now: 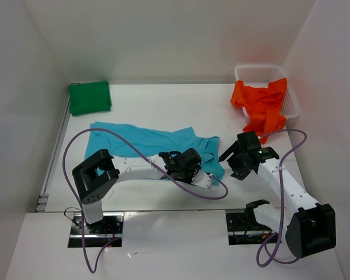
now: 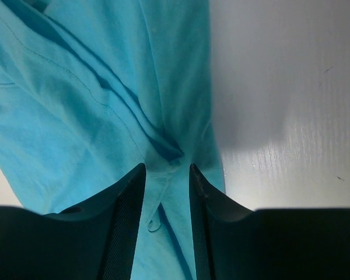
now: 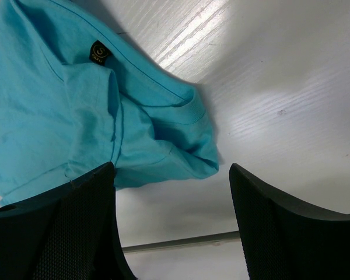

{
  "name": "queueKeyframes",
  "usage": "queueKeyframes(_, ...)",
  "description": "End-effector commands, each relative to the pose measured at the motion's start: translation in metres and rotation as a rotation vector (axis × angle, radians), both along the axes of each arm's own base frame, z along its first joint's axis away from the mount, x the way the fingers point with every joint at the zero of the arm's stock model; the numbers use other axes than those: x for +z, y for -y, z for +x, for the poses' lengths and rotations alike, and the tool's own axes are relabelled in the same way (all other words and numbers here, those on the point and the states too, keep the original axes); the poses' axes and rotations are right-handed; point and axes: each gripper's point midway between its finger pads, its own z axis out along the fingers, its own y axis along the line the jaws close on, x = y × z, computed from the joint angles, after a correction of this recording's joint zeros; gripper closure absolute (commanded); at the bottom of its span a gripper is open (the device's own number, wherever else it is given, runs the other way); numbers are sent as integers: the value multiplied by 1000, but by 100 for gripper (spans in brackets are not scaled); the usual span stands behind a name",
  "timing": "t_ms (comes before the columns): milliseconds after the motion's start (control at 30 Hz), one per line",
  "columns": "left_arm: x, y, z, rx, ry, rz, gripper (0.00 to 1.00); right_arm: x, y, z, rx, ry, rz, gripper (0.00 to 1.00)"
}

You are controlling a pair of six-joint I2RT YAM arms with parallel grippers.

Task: Fold and stack the t-shirts
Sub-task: Fold the flattened tshirt in 1/3 of the way

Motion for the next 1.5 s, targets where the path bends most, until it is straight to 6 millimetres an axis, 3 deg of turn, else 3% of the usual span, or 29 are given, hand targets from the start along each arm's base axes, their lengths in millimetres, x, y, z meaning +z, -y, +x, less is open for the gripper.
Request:
queueKeyframes(0,-7,-2,6,-12,22,5,57,3,0,4,-9,34,5,16)
queueKeyframes(167,-13,-8,15,3,26,8,57,3,0,4,-9,34,5,16)
queueKeyframes(333,-14,-10,20,18,38,5,68,3,-1,3,3,33,9,16)
queueKeyframes(733,-4,2,23,26,17,-49,58,-1,-2,2,16,13,9,16)
queueKeyframes(800,-7,3,23,34,13,-51,62,-1,-2,2,16,13,9,16)
queueKeyframes(967,-6,1,22,42,3,-44,87,-2,-4,3,28,13,13,16)
queueKeyframes(1133,0,-3,27,78,-24,-59,93,-4,-4,2,28,4,11,16)
queueKeyframes(1233,9,-11,42,158,-70,-105,100,-4,-4,2,28,4,11,16)
queueKeyframes(1367,15,-23,61,255,-147,-170,100,-4,-4,2,28,4,11,16)
queueKeyframes(1467,14,-25,59,286,-219,-202,100,-4,-3,3,16,4,7,16)
